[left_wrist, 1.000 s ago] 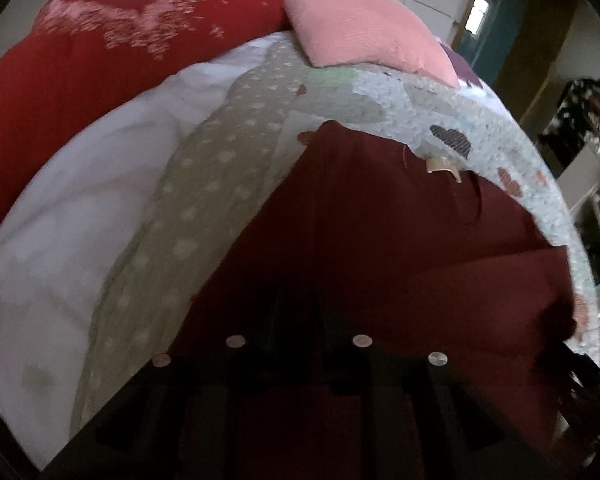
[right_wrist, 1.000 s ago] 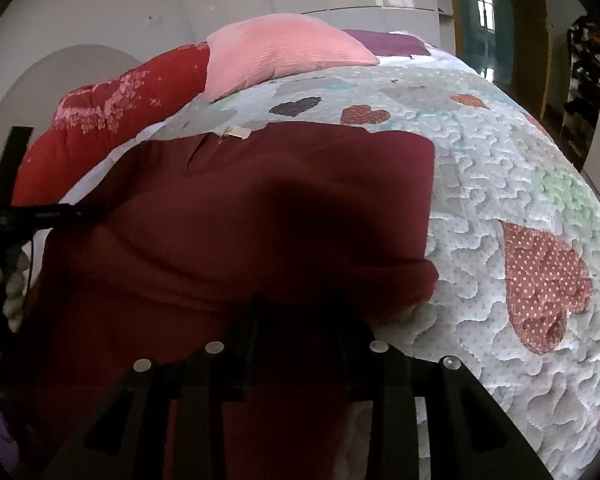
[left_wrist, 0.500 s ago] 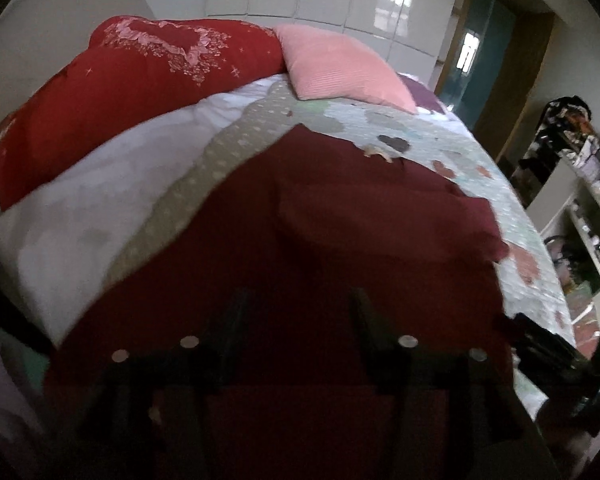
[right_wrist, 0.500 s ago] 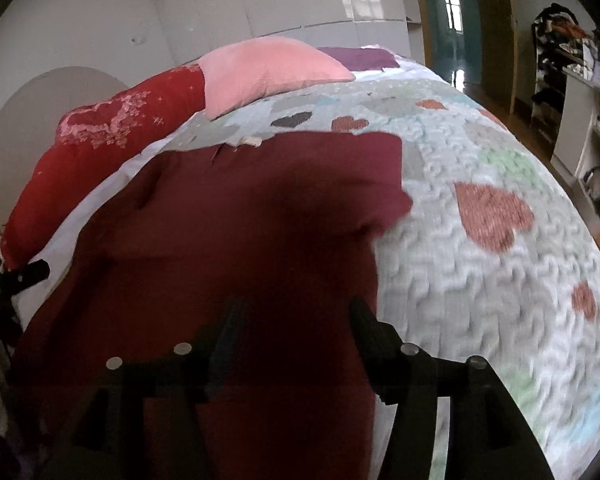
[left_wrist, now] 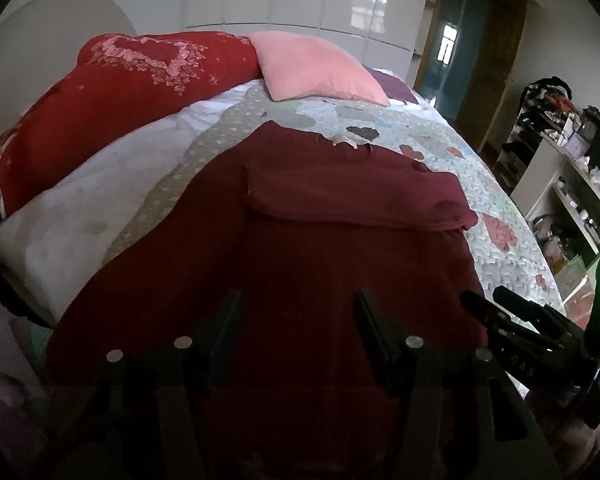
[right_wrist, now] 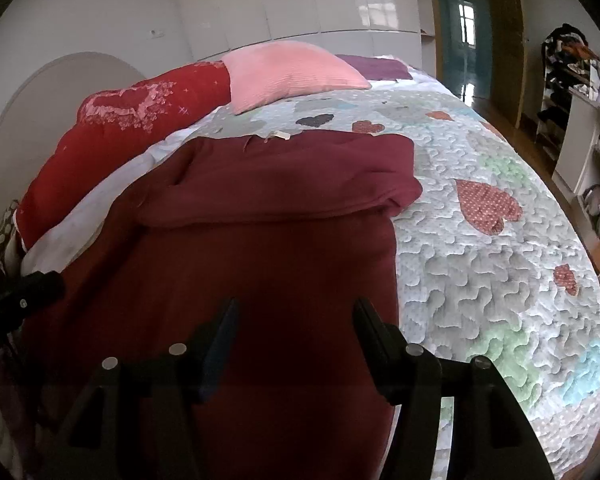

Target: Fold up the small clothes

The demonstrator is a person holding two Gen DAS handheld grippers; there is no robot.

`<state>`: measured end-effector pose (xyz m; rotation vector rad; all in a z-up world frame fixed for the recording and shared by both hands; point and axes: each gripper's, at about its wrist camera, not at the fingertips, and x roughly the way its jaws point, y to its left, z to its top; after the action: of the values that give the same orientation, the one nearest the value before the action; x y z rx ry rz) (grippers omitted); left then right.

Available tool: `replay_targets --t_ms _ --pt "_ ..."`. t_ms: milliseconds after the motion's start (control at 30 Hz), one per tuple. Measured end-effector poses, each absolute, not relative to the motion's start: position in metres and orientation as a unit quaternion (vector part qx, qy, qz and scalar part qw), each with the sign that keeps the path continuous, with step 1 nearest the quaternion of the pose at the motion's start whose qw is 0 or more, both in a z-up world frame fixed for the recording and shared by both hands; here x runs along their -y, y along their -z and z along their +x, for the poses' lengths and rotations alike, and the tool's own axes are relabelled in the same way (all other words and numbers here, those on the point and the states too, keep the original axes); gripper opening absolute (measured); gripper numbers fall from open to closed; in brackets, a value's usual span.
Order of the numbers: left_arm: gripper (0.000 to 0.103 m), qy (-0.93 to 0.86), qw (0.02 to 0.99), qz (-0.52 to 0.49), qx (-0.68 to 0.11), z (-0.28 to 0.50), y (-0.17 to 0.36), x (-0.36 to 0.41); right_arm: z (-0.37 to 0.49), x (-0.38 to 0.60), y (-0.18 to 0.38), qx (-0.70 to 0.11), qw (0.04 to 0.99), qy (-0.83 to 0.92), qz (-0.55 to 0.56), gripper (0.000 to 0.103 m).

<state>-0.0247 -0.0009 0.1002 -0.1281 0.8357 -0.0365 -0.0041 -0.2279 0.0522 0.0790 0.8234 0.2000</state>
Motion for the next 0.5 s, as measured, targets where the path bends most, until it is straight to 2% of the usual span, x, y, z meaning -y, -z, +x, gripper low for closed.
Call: replay_targets --t_ms 500 --pt "0.057 0.018 0.902 -0.105 -0.419 -0.023 -0.084 -0.029 -0.001 0.203 -0.046 -0.417 0.904 -0.093 0.007 0.065"
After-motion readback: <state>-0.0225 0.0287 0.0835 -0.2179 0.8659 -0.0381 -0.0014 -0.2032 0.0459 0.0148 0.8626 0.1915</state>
